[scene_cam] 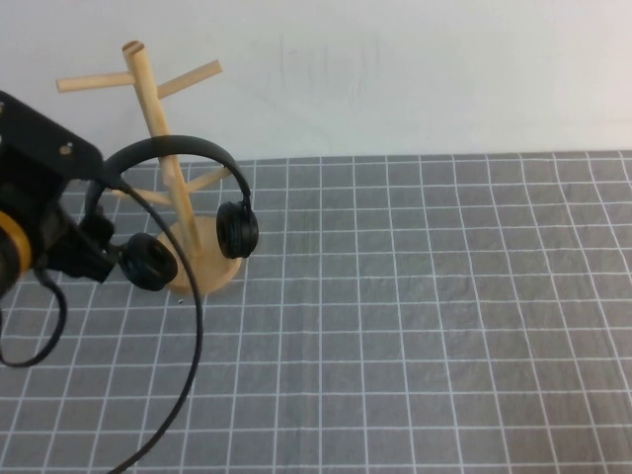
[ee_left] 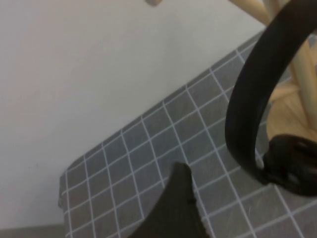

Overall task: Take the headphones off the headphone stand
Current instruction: Pick up the headphones from the headphone stand

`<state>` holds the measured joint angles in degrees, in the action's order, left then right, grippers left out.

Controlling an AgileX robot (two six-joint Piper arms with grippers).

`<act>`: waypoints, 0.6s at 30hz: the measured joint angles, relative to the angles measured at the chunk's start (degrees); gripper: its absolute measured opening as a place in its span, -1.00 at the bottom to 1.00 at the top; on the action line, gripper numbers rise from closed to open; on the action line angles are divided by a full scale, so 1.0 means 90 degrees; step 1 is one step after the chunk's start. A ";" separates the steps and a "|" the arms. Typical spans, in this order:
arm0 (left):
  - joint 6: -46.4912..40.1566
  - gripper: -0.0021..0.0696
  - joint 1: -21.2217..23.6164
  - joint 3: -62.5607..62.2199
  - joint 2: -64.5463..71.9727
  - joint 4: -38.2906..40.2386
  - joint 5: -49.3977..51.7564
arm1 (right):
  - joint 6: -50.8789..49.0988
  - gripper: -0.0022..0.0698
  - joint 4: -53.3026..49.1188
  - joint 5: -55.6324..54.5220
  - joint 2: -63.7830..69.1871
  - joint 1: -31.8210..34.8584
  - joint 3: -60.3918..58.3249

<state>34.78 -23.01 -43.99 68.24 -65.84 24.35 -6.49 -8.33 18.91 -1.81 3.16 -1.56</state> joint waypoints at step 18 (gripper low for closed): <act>0.3310 0.58 0.0000 -0.0026 0.1392 -0.3478 -0.0203 | 0.0000 -0.96 0.0000 0.0000 0.0000 0.0000 0.0000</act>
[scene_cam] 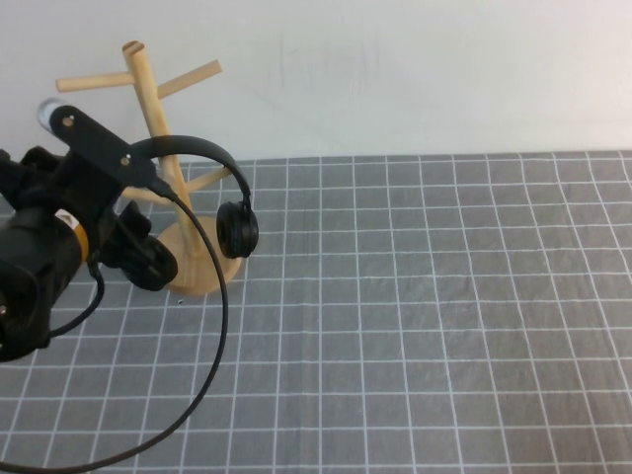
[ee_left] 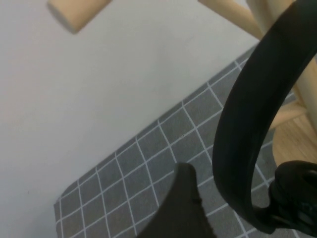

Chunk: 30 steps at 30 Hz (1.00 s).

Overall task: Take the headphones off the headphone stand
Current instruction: Pick up the headphones from the headphone stand

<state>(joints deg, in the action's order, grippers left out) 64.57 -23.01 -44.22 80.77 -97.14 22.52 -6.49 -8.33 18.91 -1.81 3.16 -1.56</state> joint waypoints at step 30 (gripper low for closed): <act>0.0925 -0.79 0.0000 -0.0131 0.0888 -0.0132 0.0678 | 0.0000 -0.96 0.0000 0.0000 0.0000 0.0000 0.0000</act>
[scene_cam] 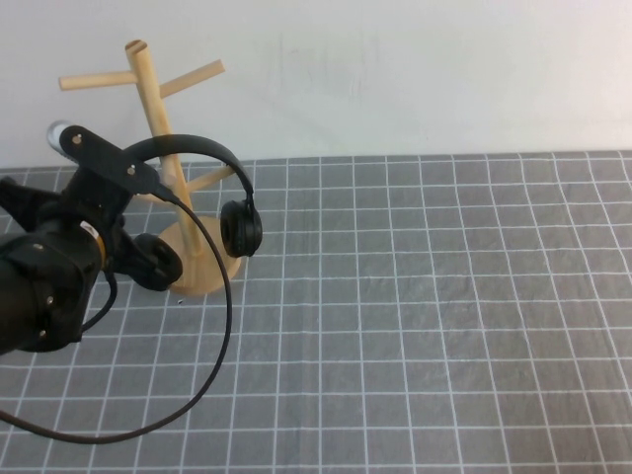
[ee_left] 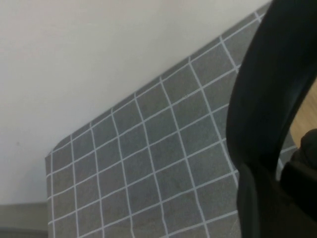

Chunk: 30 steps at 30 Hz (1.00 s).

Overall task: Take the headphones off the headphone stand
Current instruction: Pick up the headphones from the headphone stand

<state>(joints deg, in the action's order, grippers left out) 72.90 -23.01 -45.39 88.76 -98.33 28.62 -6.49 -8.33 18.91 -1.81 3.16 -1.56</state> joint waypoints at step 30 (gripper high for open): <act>0.0110 -0.95 0.0000 0.0000 -0.1401 0.0000 -0.0282 | 0.0000 -0.96 0.0000 0.0000 0.0000 0.0000 0.0000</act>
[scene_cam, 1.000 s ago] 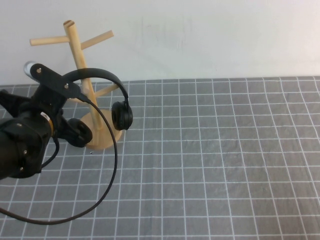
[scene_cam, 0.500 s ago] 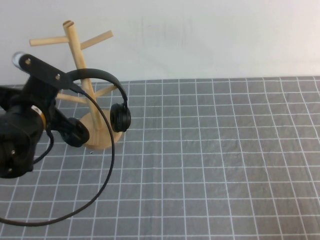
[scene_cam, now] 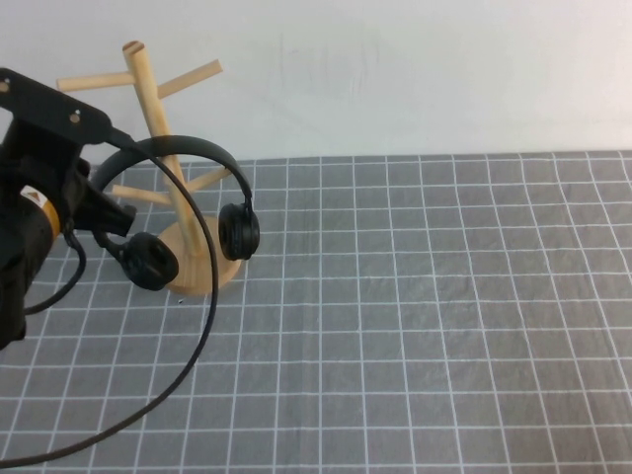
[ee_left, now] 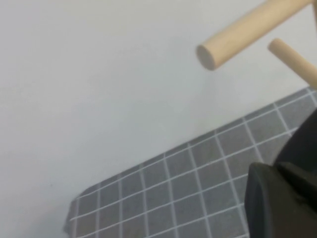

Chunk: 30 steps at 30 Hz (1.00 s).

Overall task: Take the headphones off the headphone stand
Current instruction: Pick up the headphones from the headphone stand

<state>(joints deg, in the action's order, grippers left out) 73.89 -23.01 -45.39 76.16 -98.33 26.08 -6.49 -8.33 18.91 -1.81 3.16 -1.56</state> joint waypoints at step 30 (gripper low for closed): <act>-0.0446 0.72 0.0000 -0.0223 0.1300 0.0000 0.0265 | 0.0000 -0.96 0.0000 0.0000 0.0000 0.0000 0.0000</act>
<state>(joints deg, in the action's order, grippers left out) 69.88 -23.01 -47.40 87.86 -98.33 28.47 -6.49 -8.33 18.91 -1.81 3.16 -1.56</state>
